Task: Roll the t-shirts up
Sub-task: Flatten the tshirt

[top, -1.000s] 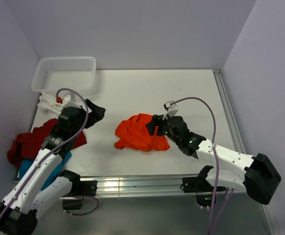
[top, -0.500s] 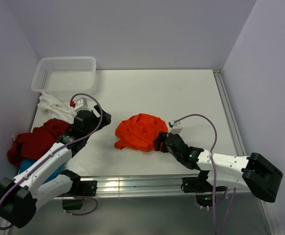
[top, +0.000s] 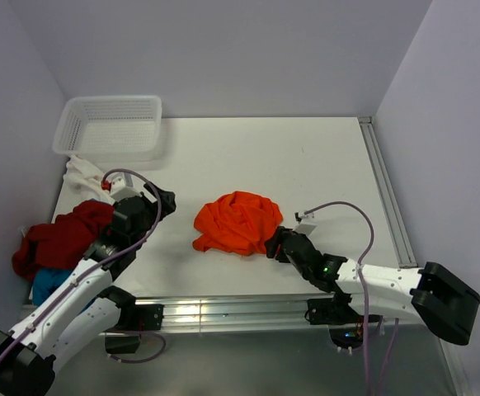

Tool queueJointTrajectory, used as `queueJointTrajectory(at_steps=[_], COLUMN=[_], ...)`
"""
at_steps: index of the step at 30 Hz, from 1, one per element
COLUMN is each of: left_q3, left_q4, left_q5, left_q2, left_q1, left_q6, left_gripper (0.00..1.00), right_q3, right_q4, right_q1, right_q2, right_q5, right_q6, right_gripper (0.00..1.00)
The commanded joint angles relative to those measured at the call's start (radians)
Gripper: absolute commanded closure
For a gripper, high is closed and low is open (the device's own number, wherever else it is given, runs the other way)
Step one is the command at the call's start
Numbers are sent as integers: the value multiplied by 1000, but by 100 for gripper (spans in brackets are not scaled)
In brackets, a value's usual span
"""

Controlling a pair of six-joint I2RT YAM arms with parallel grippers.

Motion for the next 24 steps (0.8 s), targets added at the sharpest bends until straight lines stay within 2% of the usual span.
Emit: queueJointTrajectory(at_steps=[1, 4, 6, 7, 9, 10, 11, 15, 19, 24], left_q3=[-13, -21, -24, -22, -16, -12, -3, 27, 17, 31], left_q4=[33, 41, 53, 53, 49, 49, 43, 41, 136, 159], left_q5=[-44, -34, -18, -16, -21, -24, -31, -1, 88, 130], left_q2=[-47, -58, -54, -43, -28, -5, 11, 100, 176, 230], left_q1=[-4, -3, -4, -3, -4, -4, -3, -4, -3, -4], left_q6=[22, 34, 40, 43, 46, 43, 39, 57, 81, 92], left_gripper=[16, 16, 16, 16, 16, 8, 1, 0, 1, 1], right_q3=[8, 11, 11, 12, 23, 31, 38, 101, 176, 271], right_q4=[59, 108, 149, 160, 168, 160, 136, 45, -57, -163], right_q1=[7, 7, 9, 7, 7, 7, 7, 7, 4, -3], right_q2=[57, 129, 175, 184, 181, 172, 148, 60, -46, -150], right_q5=[13, 5, -8, -15, -27, -27, -25, 14, 71, 143], right_q6=[28, 36, 43, 45, 42, 39, 36, 11, -21, -59], right_gripper=[35, 35, 42, 57, 77, 88, 89, 100, 100, 100])
